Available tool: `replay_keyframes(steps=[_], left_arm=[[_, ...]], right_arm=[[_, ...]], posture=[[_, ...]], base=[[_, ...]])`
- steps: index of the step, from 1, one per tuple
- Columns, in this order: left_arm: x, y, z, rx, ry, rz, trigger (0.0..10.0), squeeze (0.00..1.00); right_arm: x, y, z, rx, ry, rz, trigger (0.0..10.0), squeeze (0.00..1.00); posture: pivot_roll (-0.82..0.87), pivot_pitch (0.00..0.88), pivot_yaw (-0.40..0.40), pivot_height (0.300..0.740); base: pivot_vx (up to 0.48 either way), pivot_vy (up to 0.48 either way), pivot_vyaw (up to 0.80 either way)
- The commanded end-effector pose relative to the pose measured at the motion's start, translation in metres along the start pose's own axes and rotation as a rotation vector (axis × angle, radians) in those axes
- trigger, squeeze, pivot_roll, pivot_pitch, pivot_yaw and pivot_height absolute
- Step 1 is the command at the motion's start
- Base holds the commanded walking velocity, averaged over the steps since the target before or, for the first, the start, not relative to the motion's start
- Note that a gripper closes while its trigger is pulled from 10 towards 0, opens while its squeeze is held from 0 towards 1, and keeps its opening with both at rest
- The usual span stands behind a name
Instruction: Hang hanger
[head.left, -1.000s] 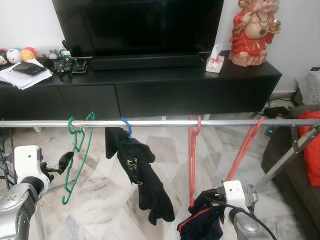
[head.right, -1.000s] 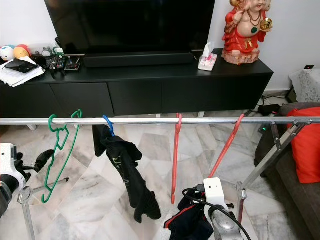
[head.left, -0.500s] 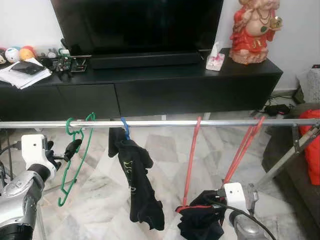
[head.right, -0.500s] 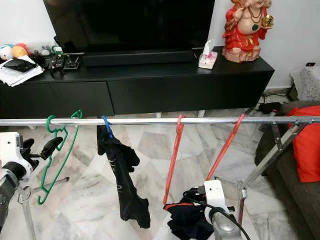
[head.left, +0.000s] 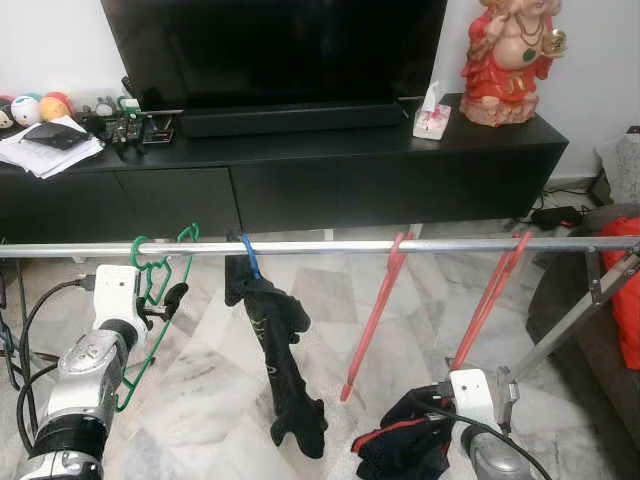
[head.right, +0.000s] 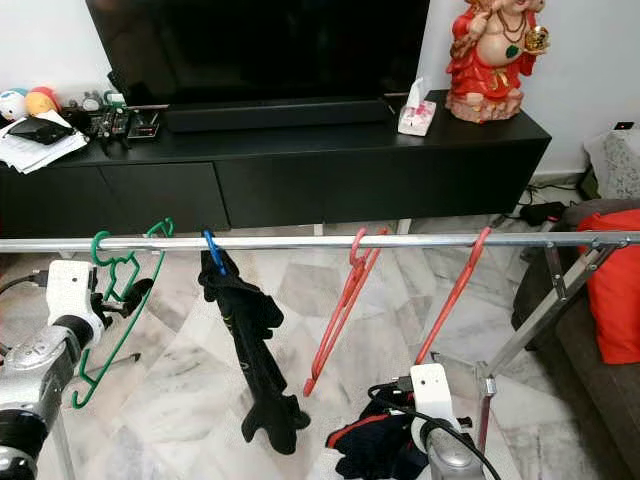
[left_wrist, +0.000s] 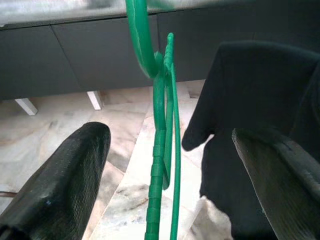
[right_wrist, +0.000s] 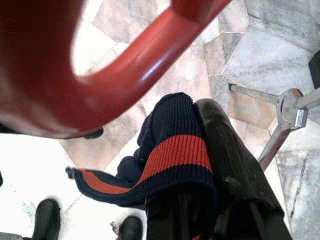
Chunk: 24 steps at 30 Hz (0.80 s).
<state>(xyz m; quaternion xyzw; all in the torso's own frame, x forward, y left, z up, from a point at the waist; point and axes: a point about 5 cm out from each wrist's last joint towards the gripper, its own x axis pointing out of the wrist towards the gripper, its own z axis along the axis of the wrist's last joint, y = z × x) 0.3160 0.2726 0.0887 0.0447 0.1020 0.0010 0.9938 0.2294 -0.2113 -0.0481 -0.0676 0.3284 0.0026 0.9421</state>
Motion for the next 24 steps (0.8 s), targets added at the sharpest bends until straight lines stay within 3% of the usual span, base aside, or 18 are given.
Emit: replay_keyframes(steps=[1,2,3,4,5,24], left_arm=[[0.0031,-0.0004,0.0000,0.041,0.005,0.010,9.6,0.00],[0.0043,0.0006,-0.0013,0.040,0.006,0.024,5.4,0.00],[0.0045,0.0009,-0.0017,0.038,0.006,0.027,5.4,0.00],[0.0048,0.0012,-0.0021,0.037,0.005,0.032,3.8,0.00],[0.0049,0.0013,-0.0026,0.031,0.004,0.035,0.0,0.00],[0.0076,-0.0017,-0.0026,0.035,-0.020,-0.008,0.0,0.00]], right_arm=[[-0.0006,-0.0021,-0.0014,0.003,0.005,-0.006,10.0,0.00],[-0.0006,-0.0021,-0.0012,0.002,0.003,-0.005,10.0,0.00],[-0.0006,-0.0020,-0.0011,0.001,0.003,-0.005,10.0,0.00],[-0.0006,-0.0019,-0.0011,0.001,0.003,-0.004,10.0,0.00],[-0.0005,-0.0018,-0.0011,0.000,0.003,-0.004,10.0,0.00],[-0.0001,0.0002,0.0005,-0.014,-0.005,0.008,10.0,0.00]], posture=[[-0.10,0.000,0.040,0.740],[-0.10,0.000,0.041,0.740],[-0.10,0.000,0.041,0.740],[-0.10,0.000,0.040,0.740],[-0.10,0.000,0.039,0.740],[-0.10,0.000,0.035,0.740]], base=[[0.000,0.000,0.00],[0.000,0.000,0.00],[0.000,0.000,0.00],[0.000,0.000,0.00],[0.000,0.000,0.00],[0.000,0.000,0.00]])
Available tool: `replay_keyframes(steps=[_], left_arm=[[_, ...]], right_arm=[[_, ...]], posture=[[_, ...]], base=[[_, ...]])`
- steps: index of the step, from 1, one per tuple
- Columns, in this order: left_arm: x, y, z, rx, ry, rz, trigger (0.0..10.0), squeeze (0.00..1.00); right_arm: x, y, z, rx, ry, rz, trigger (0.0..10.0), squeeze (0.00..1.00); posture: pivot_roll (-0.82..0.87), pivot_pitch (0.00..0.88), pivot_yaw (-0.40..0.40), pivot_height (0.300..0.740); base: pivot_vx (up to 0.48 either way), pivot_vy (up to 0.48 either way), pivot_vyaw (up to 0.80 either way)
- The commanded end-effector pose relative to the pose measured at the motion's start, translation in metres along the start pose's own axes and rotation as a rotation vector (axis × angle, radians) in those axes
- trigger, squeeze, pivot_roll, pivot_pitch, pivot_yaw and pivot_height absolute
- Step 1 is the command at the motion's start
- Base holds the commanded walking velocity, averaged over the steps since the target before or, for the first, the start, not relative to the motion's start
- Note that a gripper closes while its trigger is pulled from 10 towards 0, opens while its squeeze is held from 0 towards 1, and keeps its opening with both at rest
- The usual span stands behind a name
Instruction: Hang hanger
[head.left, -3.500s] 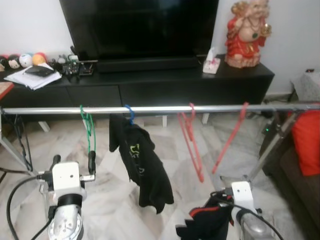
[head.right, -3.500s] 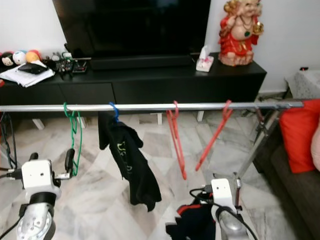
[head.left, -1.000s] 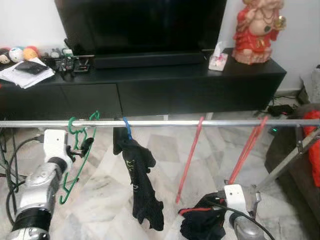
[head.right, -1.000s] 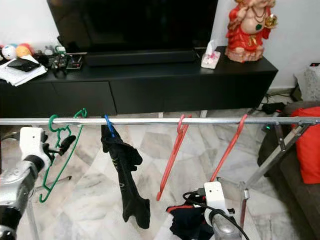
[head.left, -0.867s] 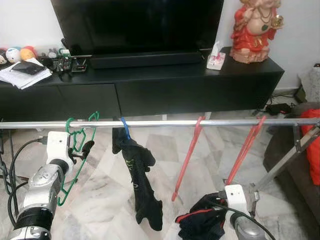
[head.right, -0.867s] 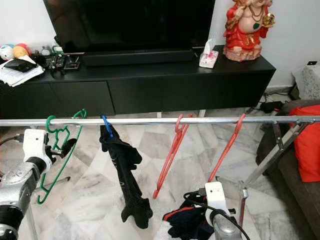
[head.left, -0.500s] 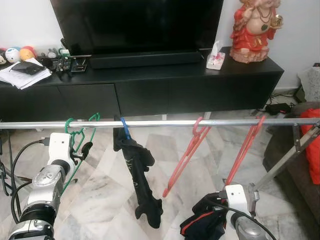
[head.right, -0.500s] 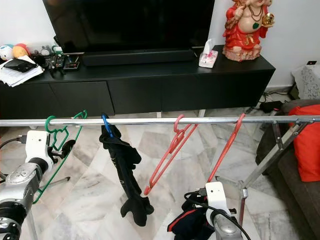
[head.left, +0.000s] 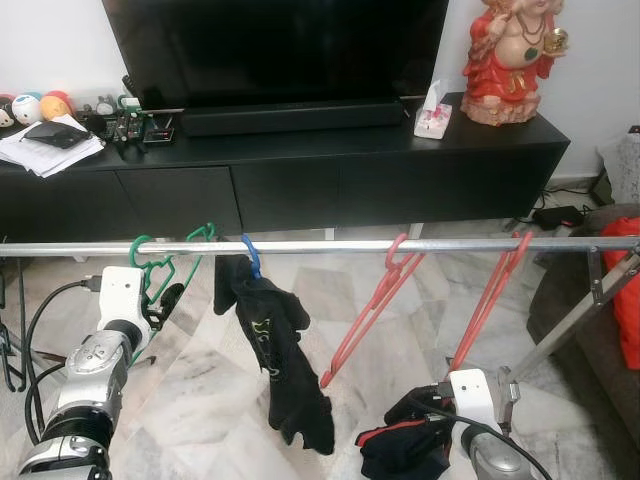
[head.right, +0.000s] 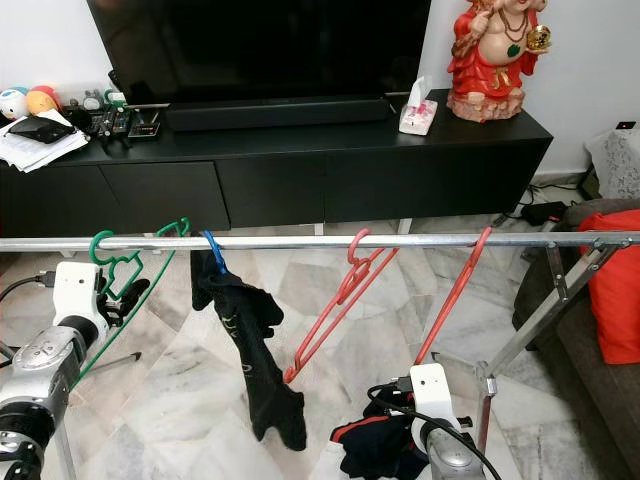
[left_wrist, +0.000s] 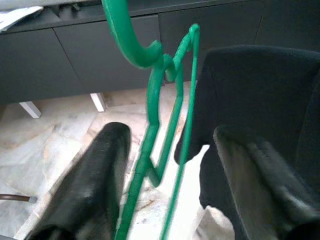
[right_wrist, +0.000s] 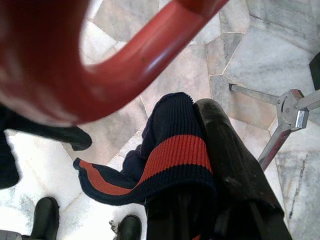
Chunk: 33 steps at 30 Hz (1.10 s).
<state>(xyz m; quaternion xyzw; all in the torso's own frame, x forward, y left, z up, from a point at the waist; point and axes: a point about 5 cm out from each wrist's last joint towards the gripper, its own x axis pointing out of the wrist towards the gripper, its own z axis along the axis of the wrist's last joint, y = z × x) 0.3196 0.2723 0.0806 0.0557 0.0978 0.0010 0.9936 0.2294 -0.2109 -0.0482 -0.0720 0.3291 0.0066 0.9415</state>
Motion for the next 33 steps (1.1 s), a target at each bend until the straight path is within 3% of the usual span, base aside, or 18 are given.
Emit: replay_keyframes(steps=[1,18,33], left_arm=[[0.0025,-0.0006,0.0045,0.013,-0.012,-0.011,0.0,0.00],[0.0037,-0.0042,0.0068,0.010,-0.021,-0.053,0.0,0.00],[0.0025,-0.0073,-0.0030,0.029,0.039,-0.057,0.0,0.00]], right_arm=[[-0.0001,-0.0002,0.0005,-0.003,-0.006,0.003,10.0,0.00],[0.0004,0.0023,0.0012,-0.013,-0.005,0.012,10.0,0.00],[-0.0013,0.0001,-0.0042,-0.016,0.016,0.010,10.0,0.00]], posture=[[-0.10,0.000,0.035,0.740],[-0.10,0.000,0.035,0.740],[-0.10,0.000,0.034,0.740]], base=[[0.000,0.000,0.00],[0.000,0.000,0.00],[0.000,0.000,0.00]])
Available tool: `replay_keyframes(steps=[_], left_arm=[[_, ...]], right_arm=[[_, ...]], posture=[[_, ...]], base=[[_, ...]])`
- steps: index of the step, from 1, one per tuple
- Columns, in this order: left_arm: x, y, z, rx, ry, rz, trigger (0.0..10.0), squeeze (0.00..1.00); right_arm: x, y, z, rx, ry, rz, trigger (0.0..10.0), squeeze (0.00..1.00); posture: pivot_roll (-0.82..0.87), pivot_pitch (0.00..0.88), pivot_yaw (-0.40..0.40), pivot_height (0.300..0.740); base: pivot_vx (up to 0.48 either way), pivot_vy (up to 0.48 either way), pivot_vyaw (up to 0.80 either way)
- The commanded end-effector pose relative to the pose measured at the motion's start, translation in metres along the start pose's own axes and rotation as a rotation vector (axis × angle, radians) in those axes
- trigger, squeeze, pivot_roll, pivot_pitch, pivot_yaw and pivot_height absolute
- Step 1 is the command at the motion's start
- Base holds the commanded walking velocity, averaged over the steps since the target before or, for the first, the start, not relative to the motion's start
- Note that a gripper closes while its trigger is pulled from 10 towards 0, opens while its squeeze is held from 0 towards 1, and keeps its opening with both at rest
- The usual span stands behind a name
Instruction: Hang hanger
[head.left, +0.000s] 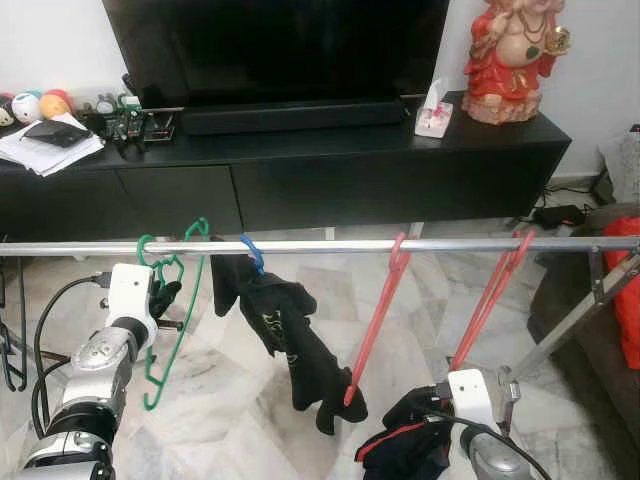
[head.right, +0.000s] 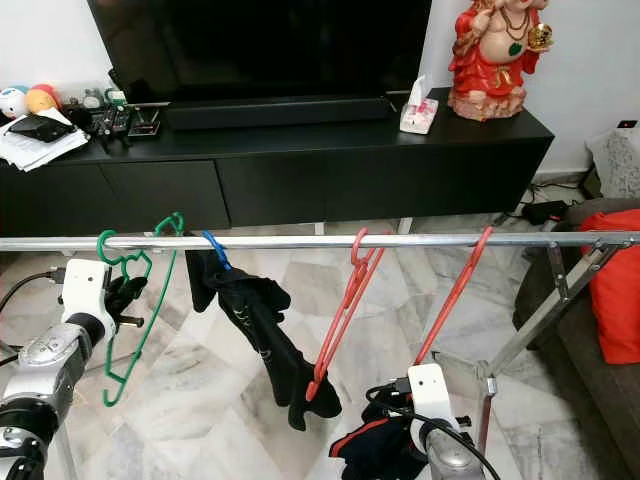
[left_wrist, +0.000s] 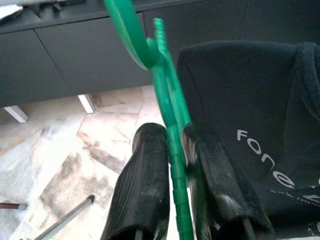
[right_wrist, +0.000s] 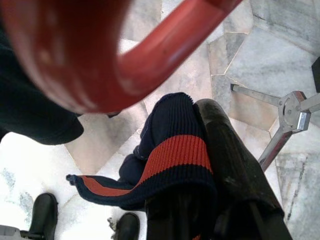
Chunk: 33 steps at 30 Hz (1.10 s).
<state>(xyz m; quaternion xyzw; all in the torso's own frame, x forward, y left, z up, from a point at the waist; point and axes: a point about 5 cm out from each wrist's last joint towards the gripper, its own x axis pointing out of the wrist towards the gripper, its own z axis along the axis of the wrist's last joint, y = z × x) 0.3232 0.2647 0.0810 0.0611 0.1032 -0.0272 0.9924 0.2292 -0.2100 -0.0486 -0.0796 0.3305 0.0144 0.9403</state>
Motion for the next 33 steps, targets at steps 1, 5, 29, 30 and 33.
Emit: replay_keyframes(steps=[1,5,29,30,33], left_arm=[[-0.001,0.000,-0.005,0.011,0.032,-0.002,0.0,0.00],[-0.001,-0.001,-0.007,0.016,0.039,-0.007,0.0,0.00],[-0.039,-0.003,0.006,-0.011,-0.239,0.144,10.0,0.00],[-0.042,-0.003,0.007,-0.009,-0.248,0.147,10.0,0.00],[-0.052,-0.004,0.005,-0.002,-0.268,0.167,10.0,0.00]], right_arm=[[-0.001,-0.001,-0.004,0.004,0.014,0.000,10.0,0.00],[-0.001,-0.001,-0.004,0.005,0.016,0.000,10.0,0.00],[-0.001,0.002,-0.002,0.000,0.001,0.009,10.0,0.00],[-0.001,0.002,-0.002,0.000,0.002,0.009,10.0,0.00],[-0.001,0.001,-0.003,0.000,0.006,0.009,10.0,0.00]], posture=[[-0.10,0.000,0.034,0.740],[-0.10,0.000,0.034,0.740],[-0.09,0.000,0.034,0.740],[-0.09,0.000,0.034,0.740],[-0.09,0.000,0.034,0.740]], base=[[0.000,0.000,0.00],[0.000,0.000,0.00],[0.000,0.000,0.00],[0.000,0.000,0.00],[0.000,0.000,0.00]])
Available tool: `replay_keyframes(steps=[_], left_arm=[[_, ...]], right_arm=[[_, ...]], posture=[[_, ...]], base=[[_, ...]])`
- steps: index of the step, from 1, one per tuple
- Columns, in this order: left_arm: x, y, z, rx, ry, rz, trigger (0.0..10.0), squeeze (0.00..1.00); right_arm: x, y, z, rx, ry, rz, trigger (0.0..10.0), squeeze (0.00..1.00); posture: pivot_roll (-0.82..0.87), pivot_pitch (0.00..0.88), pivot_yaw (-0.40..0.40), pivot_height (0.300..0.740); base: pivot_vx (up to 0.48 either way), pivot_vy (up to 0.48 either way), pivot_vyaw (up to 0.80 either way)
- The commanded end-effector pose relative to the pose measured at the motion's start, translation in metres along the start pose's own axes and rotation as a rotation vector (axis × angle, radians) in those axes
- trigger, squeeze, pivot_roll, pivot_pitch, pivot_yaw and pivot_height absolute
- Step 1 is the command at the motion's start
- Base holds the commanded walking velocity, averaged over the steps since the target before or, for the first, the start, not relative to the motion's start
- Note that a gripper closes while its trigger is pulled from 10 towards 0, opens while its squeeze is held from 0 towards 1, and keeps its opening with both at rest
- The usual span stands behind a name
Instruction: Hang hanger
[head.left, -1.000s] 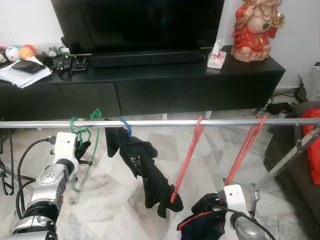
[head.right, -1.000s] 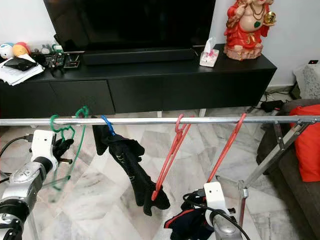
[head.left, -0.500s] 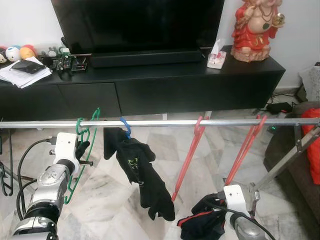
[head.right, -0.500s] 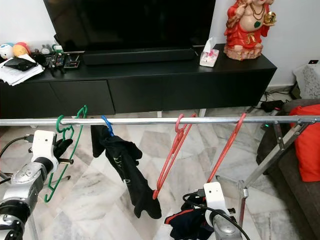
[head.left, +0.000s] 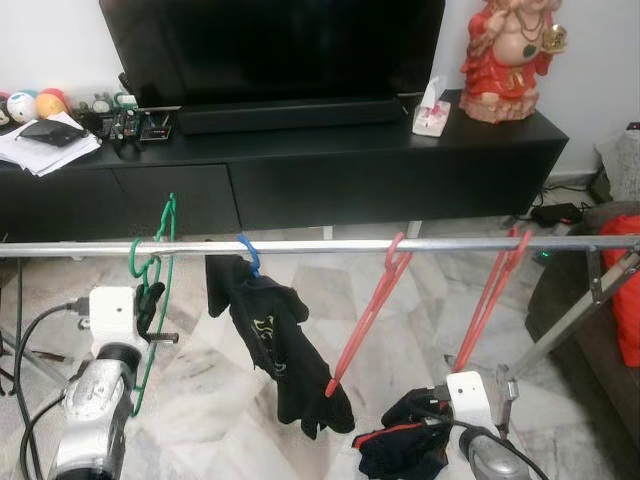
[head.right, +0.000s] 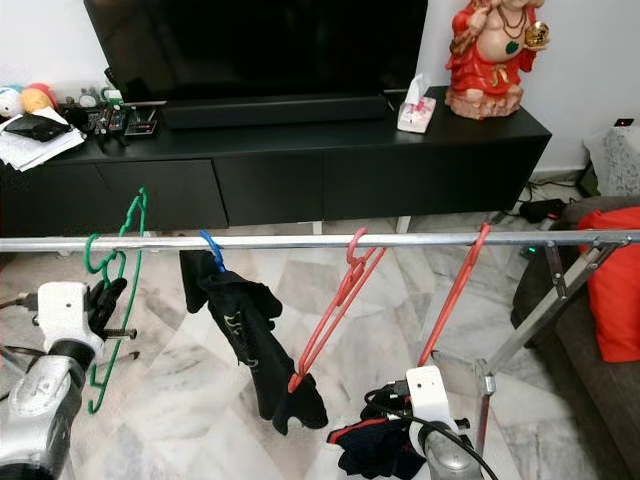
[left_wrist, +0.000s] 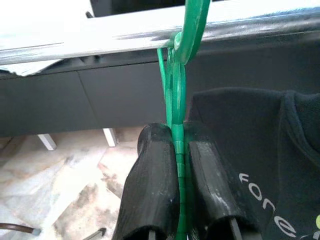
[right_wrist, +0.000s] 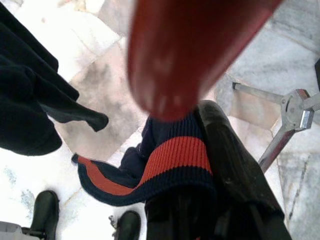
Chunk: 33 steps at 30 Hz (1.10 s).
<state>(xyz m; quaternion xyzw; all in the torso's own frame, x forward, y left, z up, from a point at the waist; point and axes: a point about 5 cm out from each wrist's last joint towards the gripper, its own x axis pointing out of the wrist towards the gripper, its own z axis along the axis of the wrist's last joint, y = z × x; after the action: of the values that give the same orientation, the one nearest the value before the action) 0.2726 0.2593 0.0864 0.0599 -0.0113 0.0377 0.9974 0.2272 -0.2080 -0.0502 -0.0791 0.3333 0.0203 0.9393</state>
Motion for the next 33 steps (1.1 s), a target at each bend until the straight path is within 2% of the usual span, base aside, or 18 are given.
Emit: replay_keyframes(steps=[1,5,7,9,13,14,16,17,21,28,33], left_arm=[[-0.006,0.004,0.008,0.008,-0.041,0.032,10.0,0.00],[-0.025,0.007,-0.007,0.005,0.020,0.059,10.0,0.00],[-0.030,0.007,-0.011,0.002,0.037,0.066,10.0,0.00],[-0.050,0.011,-0.029,0.009,0.127,0.103,10.0,0.00],[-0.054,0.010,-0.030,0.011,0.139,0.108,10.0,0.00],[-0.077,0.020,-0.065,0.008,0.301,0.183,10.0,0.00],[-0.105,0.028,-0.098,-0.007,0.468,0.266,10.0,0.00],[-0.114,0.029,-0.107,-0.013,0.514,0.289,10.0,0.00],[-0.133,0.021,-0.125,-0.050,0.620,0.299,10.0,0.00],[-0.143,0.006,-0.138,-0.093,0.668,0.294,10.0,0.00],[-0.145,0.000,-0.146,-0.092,0.706,0.272,10.0,0.00]], right_arm=[[-0.001,-0.001,-0.001,0.003,0.003,-0.002,10.0,0.00],[-0.002,-0.003,-0.004,0.004,0.010,-0.005,10.0,0.00],[-0.002,-0.003,-0.005,0.003,0.012,-0.005,10.0,0.00],[-0.003,-0.004,-0.007,0.003,0.017,-0.006,10.0,0.00],[-0.003,-0.004,-0.007,0.003,0.017,-0.006,10.0,0.00],[-0.003,-0.004,-0.007,0.000,0.018,-0.006,10.0,0.00],[-0.002,-0.003,-0.006,-0.002,0.013,-0.004,10.0,0.00],[-0.002,-0.002,-0.005,-0.002,0.009,-0.003,10.0,0.00],[-0.002,0.000,-0.003,-0.001,0.000,-0.004,10.0,0.00],[-0.002,0.000,-0.003,0.001,-0.018,-0.005,10.0,0.00],[-0.003,0.000,-0.003,0.001,-0.019,-0.007,10.0,0.00]], posture=[[-0.09,0.000,0.035,0.740],[-0.09,0.000,0.038,0.740],[-0.09,0.000,0.038,0.740],[-0.09,0.000,0.040,0.740],[-0.09,0.000,0.040,0.740],[-0.08,0.000,0.040,0.740],[-0.08,0.000,0.042,0.740],[-0.09,0.000,0.043,0.740],[-0.09,0.000,0.047,0.740],[-0.09,0.000,0.047,0.740],[-0.10,0.000,0.051,0.740]], base=[[0.000,0.000,0.00],[0.000,0.000,0.00],[0.000,0.000,0.00],[0.000,0.000,0.00],[0.000,0.000,0.00],[0.000,0.000,0.00],[0.000,0.000,0.00],[0.000,0.000,0.00],[-0.125,0.000,0.00],[-0.268,0.000,0.00],[-0.315,0.000,0.00]])
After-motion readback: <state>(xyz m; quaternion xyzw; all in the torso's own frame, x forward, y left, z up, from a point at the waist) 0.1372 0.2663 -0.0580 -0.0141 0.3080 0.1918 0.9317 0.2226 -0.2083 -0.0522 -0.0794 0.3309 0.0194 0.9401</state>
